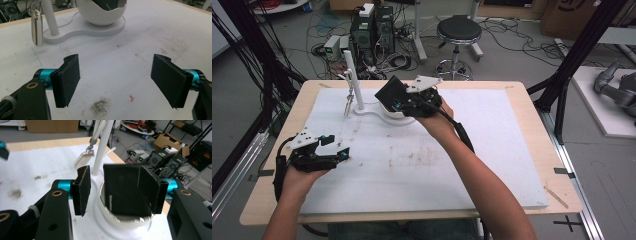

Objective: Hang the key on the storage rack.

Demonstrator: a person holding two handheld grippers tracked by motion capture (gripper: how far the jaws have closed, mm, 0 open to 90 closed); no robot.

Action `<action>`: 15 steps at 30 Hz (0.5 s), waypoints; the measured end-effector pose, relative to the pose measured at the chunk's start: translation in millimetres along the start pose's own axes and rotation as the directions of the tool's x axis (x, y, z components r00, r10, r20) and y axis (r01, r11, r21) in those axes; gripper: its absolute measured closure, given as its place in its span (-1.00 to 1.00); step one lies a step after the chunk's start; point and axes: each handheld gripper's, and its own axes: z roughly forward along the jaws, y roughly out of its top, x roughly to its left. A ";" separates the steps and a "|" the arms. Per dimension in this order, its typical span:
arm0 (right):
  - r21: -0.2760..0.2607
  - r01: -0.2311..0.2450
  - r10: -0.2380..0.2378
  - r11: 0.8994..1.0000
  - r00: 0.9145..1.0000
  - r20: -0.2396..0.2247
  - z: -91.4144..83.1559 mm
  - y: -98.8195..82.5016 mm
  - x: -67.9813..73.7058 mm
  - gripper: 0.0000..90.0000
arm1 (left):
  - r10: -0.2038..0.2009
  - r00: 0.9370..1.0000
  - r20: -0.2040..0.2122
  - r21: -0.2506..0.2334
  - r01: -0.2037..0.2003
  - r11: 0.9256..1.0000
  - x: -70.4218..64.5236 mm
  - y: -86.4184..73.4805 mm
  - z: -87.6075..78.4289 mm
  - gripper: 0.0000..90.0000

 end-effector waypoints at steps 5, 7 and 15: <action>0.011 -0.013 0.013 1.000 1.000 0.012 -20.2 -22.6 -4.7 -0.05 | 0.005 1.000 0.011 -0.002 -0.005 1.000 -0.3 2.6 6.3 -0.49; 0.028 -0.028 0.027 0.999 0.999 0.016 -24.8 -29.7 -7.3 -0.07 | 0.008 1.000 0.017 0.001 -0.008 1.000 -0.8 3.3 8.9 -0.49; 0.030 -0.095 0.094 0.995 0.995 0.046 -46.1 -59.1 -15.2 -0.16 | 0.010 1.000 0.025 -0.006 -0.010 1.000 -0.1 4.5 16.0 -0.49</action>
